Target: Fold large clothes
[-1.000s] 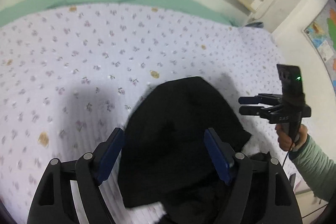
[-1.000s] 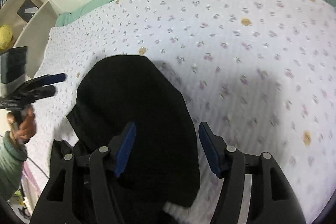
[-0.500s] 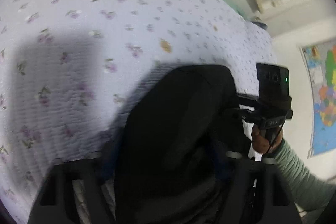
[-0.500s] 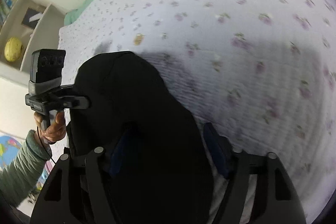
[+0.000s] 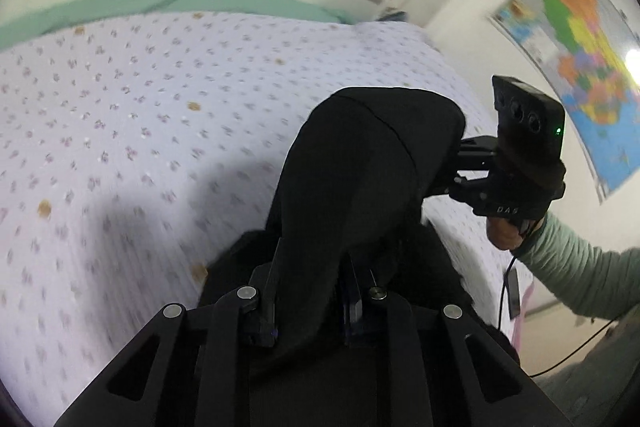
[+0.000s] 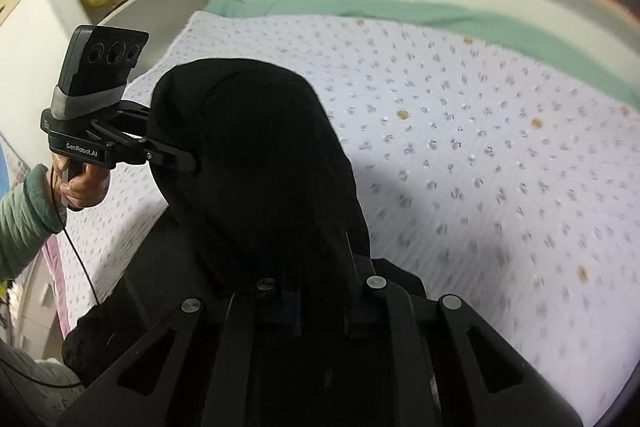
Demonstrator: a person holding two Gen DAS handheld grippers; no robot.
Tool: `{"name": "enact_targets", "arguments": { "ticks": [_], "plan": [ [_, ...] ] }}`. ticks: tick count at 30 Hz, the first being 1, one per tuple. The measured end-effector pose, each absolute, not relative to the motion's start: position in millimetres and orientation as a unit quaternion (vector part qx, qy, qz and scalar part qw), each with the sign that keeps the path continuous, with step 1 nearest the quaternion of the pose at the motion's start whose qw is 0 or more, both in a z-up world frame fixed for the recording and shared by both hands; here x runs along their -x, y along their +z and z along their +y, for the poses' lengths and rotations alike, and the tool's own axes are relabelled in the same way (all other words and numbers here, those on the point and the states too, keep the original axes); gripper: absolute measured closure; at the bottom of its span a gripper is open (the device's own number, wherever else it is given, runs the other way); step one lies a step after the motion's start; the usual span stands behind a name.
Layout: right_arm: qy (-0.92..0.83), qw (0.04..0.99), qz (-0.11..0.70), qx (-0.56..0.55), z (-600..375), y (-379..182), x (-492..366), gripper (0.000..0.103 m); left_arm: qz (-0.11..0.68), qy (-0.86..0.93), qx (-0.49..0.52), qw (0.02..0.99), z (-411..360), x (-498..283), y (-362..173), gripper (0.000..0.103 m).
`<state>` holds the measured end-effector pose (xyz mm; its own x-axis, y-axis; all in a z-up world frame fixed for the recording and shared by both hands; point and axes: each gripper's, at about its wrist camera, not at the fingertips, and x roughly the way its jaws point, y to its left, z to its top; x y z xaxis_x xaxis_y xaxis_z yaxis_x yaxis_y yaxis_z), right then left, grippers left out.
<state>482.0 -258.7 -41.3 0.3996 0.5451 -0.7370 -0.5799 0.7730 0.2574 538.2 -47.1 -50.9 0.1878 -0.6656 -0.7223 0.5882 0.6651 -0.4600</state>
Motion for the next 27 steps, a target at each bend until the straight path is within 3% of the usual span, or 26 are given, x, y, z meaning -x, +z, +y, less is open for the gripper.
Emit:
{"name": "enact_targets", "arguments": {
  "ticks": [8, 15, 17, 21, 25, 27],
  "plan": [
    [0.297, 0.843, 0.444, 0.071, -241, -50, -332, 0.087, 0.495, -0.373, -0.016, 0.784, -51, -399, -45, 0.083],
    [0.247, 0.837, 0.473, 0.118, -221, -104, -269, 0.084, 0.531, -0.307, -0.078, 0.786, -70, -312, -105, 0.079],
    [0.244, 0.832, 0.489, 0.102, -224, -112, -258, 0.080, 0.544, -0.294, -0.081, 0.782, -70, -298, -121, 0.077],
    [0.236, 0.825, 0.506, 0.085, -231, -113, -240, 0.073, 0.560, -0.274, -0.071, 0.779, -56, -271, -133, 0.060],
    [0.227, 0.821, 0.522, 0.042, -258, -97, -226, 0.066, 0.572, -0.283, -0.028, 0.769, -32, -256, -120, 0.056],
    [0.235, 0.831, 0.504, -0.001, -266, -68, -233, 0.053, 0.562, -0.284, -0.011, 0.777, -21, -253, -104, 0.056]
  ]
}}
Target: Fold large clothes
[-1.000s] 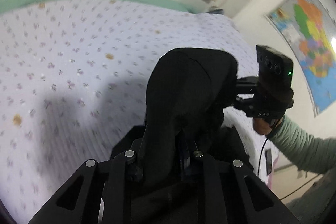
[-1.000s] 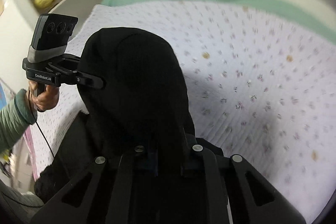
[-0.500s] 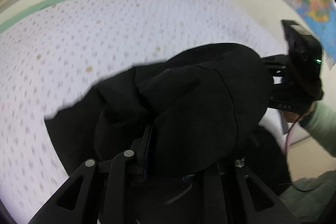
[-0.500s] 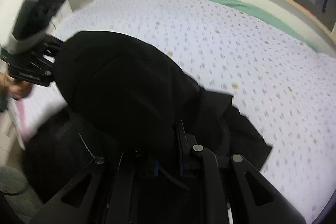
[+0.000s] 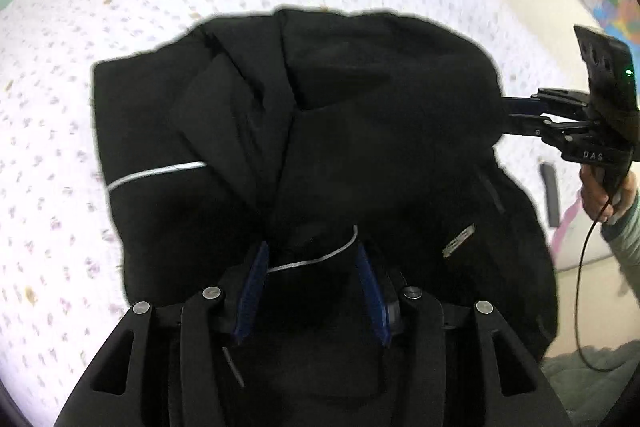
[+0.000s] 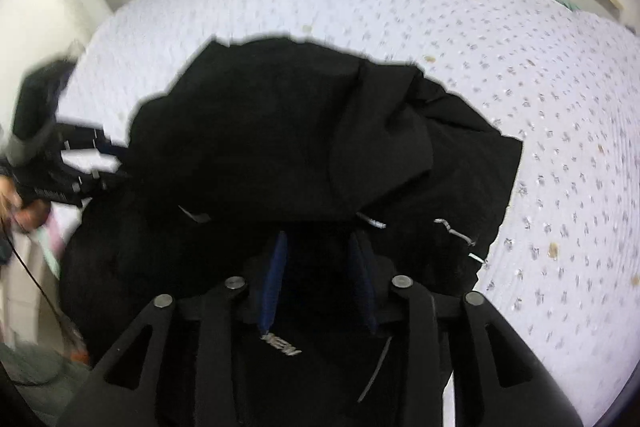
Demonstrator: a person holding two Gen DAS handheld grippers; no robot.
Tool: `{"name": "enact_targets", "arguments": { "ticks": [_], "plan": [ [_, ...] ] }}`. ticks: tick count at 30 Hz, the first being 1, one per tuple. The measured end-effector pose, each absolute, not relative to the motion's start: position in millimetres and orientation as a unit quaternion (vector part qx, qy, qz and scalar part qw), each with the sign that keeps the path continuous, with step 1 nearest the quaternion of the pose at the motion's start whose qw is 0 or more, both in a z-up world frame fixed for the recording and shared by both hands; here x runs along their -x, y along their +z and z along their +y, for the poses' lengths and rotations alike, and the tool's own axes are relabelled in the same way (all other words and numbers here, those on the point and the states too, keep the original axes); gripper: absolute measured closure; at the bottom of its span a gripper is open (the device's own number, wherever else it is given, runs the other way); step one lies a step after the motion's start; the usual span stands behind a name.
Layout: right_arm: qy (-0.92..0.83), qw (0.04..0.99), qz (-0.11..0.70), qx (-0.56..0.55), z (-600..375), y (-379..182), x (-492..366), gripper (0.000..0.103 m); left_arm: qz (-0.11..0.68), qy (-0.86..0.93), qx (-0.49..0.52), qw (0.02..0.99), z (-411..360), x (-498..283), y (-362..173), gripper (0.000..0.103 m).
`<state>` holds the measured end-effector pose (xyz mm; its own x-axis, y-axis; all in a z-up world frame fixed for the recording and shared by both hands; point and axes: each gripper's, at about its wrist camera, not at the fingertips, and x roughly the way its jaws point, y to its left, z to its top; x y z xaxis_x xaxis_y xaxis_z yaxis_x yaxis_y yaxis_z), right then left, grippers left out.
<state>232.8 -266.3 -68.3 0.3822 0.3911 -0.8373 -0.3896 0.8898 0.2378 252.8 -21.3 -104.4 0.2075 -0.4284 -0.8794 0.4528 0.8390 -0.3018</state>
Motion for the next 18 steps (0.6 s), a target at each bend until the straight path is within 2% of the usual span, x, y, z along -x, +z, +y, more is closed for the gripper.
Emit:
{"name": "enact_targets", "arguments": {
  "ticks": [1, 2, 5, 8, 13, 18],
  "plan": [
    [0.239, 0.837, 0.493, -0.016, -265, -57, -239, 0.040, 0.551, -0.288, 0.006, 0.784, -16, -253, -91, 0.056],
    [0.245, 0.845, 0.474, -0.034, -261, -42, -246, 0.034, 0.538, -0.294, 0.026, 0.790, -11, -257, -78, 0.056],
    [0.258, 0.852, 0.448, -0.083, -245, -20, -273, 0.034, 0.490, -0.322, 0.087, 0.806, -5, -272, -40, 0.055],
    [0.224, 0.849, 0.470, -0.090, -226, -34, -304, 0.034, 0.460, -0.327, 0.137, 0.814, -10, -296, -24, 0.043],
    [0.206, 0.808, 0.547, -0.072, -201, -101, -322, 0.034, 0.524, -0.308, 0.167, 0.777, -38, -334, -85, 0.045],
    [0.184, 0.783, 0.594, 0.005, -188, -167, -297, 0.035, 0.585, -0.309, 0.152, 0.734, -53, -325, -162, 0.045]
  ]
}}
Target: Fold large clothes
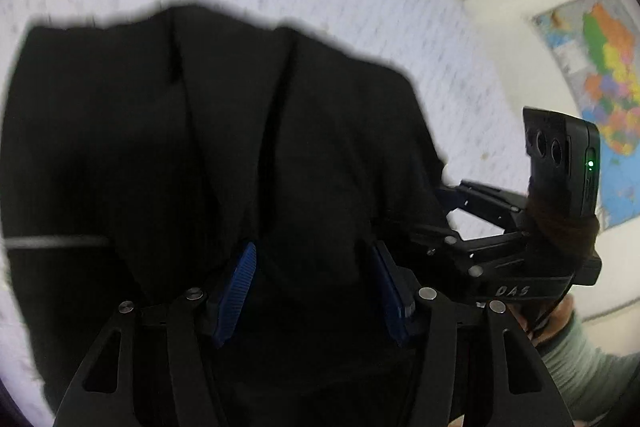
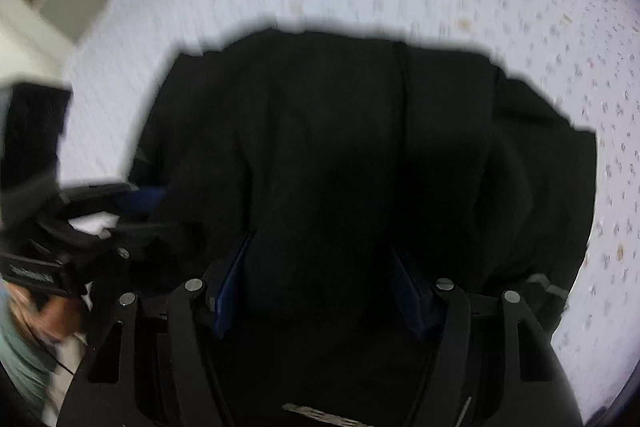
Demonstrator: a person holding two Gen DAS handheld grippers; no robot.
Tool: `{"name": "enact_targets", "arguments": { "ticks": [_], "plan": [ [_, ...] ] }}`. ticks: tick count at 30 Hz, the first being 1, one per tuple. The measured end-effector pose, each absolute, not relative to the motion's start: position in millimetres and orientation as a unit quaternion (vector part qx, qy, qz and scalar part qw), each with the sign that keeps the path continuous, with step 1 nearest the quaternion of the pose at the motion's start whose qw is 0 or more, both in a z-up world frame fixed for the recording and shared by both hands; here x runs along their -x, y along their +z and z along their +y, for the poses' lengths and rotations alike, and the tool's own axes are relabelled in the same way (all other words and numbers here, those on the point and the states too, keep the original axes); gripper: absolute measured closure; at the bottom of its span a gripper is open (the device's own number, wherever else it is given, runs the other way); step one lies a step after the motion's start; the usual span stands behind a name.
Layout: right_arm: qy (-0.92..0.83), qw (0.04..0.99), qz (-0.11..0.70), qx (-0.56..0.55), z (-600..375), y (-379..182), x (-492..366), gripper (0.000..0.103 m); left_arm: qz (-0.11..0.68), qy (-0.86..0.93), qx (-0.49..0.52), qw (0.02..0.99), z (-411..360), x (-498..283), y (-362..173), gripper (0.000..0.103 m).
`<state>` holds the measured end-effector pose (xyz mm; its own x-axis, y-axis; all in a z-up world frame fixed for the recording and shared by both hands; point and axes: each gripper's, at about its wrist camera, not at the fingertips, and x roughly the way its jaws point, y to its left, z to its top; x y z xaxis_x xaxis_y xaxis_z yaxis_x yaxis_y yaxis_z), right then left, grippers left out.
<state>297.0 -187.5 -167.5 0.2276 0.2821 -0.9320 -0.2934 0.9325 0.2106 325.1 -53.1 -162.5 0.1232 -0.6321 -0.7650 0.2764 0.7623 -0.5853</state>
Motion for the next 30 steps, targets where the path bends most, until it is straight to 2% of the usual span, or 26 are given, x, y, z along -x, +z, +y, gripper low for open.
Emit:
{"name": "enact_targets", "arguments": {
  "ticks": [6, 13, 14, 17, 20, 23, 27, 30],
  "plan": [
    [0.164, 0.798, 0.580, 0.003, -187, -183, -289, 0.035, 0.591, -0.281, 0.136, 0.744, -59, -319, -177, 0.047],
    [0.225, 0.824, 0.519, -0.035, -201, -124, -248, 0.035, 0.554, -0.312, 0.126, 0.762, -52, -290, -126, 0.047],
    [0.231, 0.826, 0.513, -0.030, -199, -121, -243, 0.040, 0.549, -0.314, 0.134, 0.763, -49, -283, -123, 0.047],
    [0.224, 0.814, 0.537, 0.009, -184, -141, -240, 0.051, 0.561, -0.294, 0.146, 0.760, -46, -277, -138, 0.047],
    [0.210, 0.789, 0.577, 0.007, -189, -181, -255, 0.052, 0.592, -0.271, 0.159, 0.742, -43, -291, -176, 0.047],
    [0.204, 0.784, 0.586, -0.023, -198, -187, -265, 0.052, 0.594, -0.266, 0.149, 0.745, -42, -294, -187, 0.047],
    [0.214, 0.783, 0.583, -0.033, -207, -163, -259, 0.050, 0.587, -0.271, 0.151, 0.748, -33, -280, -161, 0.047],
    [0.228, 0.782, 0.578, -0.052, -230, -141, -243, 0.047, 0.573, -0.255, 0.135, 0.767, 6, -243, -126, 0.047]
  ]
}}
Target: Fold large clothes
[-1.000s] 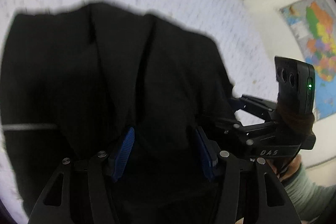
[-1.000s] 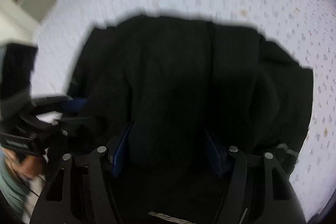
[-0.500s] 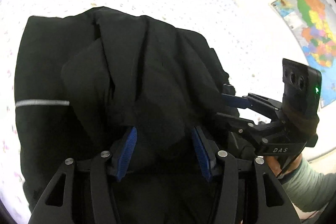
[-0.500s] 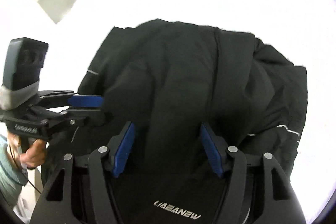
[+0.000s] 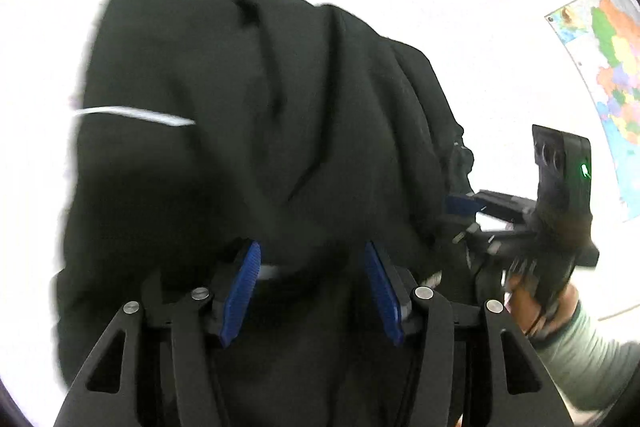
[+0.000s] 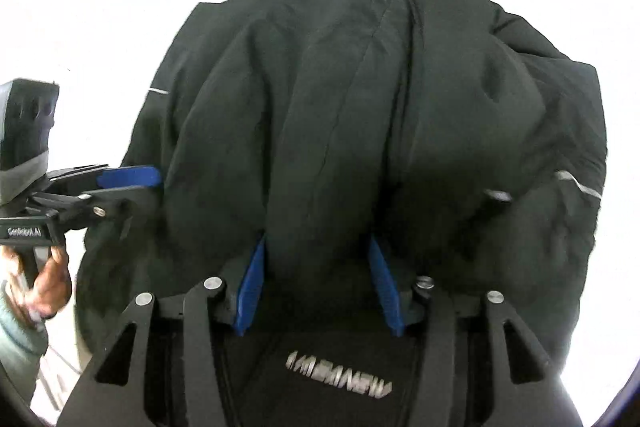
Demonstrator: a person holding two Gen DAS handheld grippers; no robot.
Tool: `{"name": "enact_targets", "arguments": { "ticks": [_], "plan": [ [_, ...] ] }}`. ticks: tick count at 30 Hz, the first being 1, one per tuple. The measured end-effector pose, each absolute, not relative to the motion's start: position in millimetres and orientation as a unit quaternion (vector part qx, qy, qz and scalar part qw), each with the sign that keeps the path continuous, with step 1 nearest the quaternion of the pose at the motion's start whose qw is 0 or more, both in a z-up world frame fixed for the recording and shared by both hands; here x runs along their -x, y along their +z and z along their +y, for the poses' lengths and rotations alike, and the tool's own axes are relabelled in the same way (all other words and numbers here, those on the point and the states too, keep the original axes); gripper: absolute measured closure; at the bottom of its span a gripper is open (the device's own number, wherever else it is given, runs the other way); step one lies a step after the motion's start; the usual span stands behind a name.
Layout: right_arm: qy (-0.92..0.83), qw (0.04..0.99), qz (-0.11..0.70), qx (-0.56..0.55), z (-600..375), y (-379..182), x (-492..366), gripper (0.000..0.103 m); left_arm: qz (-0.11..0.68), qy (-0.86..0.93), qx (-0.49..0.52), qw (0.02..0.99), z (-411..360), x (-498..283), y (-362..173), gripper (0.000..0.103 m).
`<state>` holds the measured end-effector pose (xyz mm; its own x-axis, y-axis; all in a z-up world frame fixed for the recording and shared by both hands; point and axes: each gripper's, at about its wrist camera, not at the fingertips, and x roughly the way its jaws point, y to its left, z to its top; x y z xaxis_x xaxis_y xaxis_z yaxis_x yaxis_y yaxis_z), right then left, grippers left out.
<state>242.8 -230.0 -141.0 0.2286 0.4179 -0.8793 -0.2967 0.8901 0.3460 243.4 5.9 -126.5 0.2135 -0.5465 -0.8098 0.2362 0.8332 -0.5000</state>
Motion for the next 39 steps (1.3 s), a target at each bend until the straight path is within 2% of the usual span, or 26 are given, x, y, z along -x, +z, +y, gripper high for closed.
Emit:
{"name": "enact_targets", "arguments": {
  "ticks": [3, 8, 13, 20, 30, 34, 35, 37, 39],
  "plan": [
    [0.215, 0.789, 0.573, -0.049, -255, -121, -216, 0.041, 0.580, -0.213, 0.135, 0.774, 60, -206, -110, 0.044],
    [0.182, 0.779, 0.596, -0.076, -295, -122, -181, 0.040, 0.600, -0.137, 0.190, 0.765, 153, -138, -112, 0.042],
    [0.158, 0.763, 0.619, -0.092, -335, -135, -152, 0.040, 0.617, -0.105, 0.275, 0.730, 201, -84, -136, 0.042],
    [0.113, 0.752, 0.641, -0.104, -378, -143, -111, 0.040, 0.645, -0.124, 0.340, 0.673, 193, -55, -186, 0.042],
    [0.040, 0.718, 0.674, -0.168, -433, -181, -16, 0.040, 0.683, -0.147, 0.282, 0.658, 156, -69, -204, 0.041],
    [0.052, 0.700, 0.672, -0.236, -441, -204, 2, 0.040, 0.690, -0.153, 0.258, 0.658, 146, -73, -204, 0.040],
    [0.066, 0.696, 0.669, -0.254, -440, -206, 4, 0.043, 0.689, -0.158, 0.258, 0.659, 142, -74, -203, 0.040],
    [0.101, 0.697, 0.655, -0.275, -435, -197, 7, 0.059, 0.676, -0.189, 0.290, 0.651, 136, -75, -194, 0.040],
    [0.127, 0.714, 0.637, -0.262, -426, -177, 11, 0.059, 0.644, -0.235, 0.325, 0.652, 124, -74, -175, 0.040]
  ]
}}
